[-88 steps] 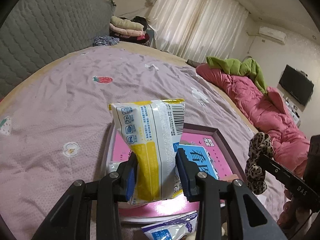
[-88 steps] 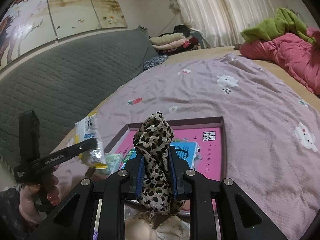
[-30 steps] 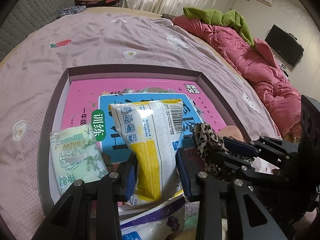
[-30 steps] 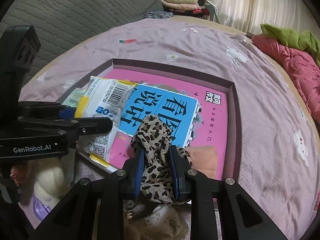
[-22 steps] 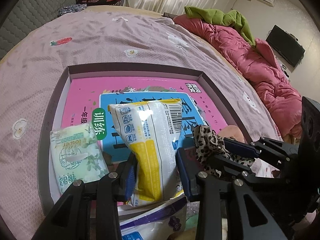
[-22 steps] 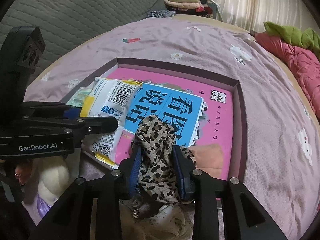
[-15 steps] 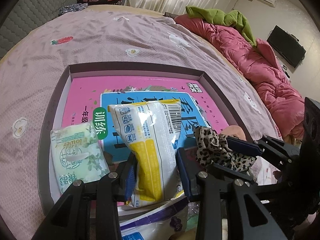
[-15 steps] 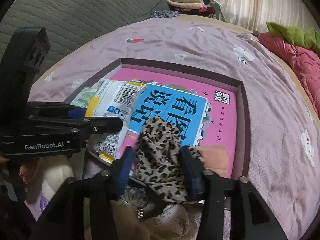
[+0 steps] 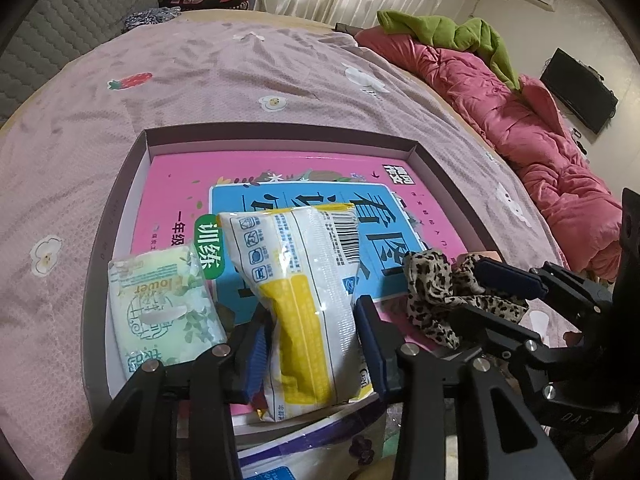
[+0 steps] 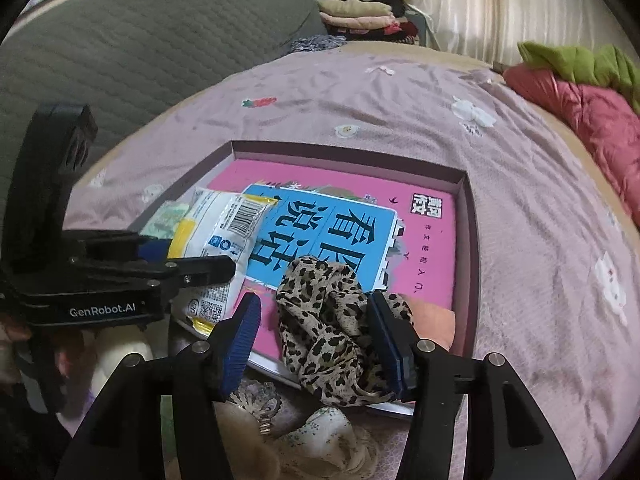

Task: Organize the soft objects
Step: 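Lower the snack bag and scrunchie into the box and open the right gripper, then lower the snack bag into the box and open the left gripper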

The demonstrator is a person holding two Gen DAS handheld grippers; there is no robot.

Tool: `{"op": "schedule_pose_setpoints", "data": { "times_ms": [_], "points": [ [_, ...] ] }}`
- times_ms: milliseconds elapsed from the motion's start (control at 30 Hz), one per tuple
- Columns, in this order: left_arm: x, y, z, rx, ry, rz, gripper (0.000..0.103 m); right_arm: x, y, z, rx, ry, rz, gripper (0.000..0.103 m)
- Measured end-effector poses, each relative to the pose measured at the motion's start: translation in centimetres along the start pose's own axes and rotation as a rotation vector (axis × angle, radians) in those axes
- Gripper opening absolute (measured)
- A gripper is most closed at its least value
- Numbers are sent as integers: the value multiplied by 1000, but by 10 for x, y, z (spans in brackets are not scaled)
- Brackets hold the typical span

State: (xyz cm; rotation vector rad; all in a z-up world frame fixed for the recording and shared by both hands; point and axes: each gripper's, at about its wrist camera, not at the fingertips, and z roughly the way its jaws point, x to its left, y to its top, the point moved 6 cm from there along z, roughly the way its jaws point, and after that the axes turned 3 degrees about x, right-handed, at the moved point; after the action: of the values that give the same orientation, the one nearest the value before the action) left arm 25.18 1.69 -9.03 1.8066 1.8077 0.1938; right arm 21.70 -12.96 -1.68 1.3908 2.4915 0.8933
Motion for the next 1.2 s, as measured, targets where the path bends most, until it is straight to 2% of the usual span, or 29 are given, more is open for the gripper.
{"op": "schedule_pose_setpoints", "data": {
  "times_ms": [133, 233, 300, 567, 700, 1200],
  "points": [
    [1, 0, 1, 7, 2, -1, 43, 0, 1, -2, -7, -10, -8, 57],
    [0, -3, 4, 43, -4, 3, 49, 0, 2, -3, -15, -16, -10, 61],
    [-1, -4, 4, 48, -6, 9, 49, -1, 3, -4, -23, -16, -8, 66],
    [0, -5, 0, 63, -45, -9, 49, 1, 2, -5, -21, -6, -13, 66],
    [1, -2, -6, 52, -53, -10, 49, 1, 5, -11, -54, -8, -16, 67],
    [9, -1, -9, 52, 5, 6, 50, 2, 5, -13, -60, -29, -36, 69]
  ]
}}
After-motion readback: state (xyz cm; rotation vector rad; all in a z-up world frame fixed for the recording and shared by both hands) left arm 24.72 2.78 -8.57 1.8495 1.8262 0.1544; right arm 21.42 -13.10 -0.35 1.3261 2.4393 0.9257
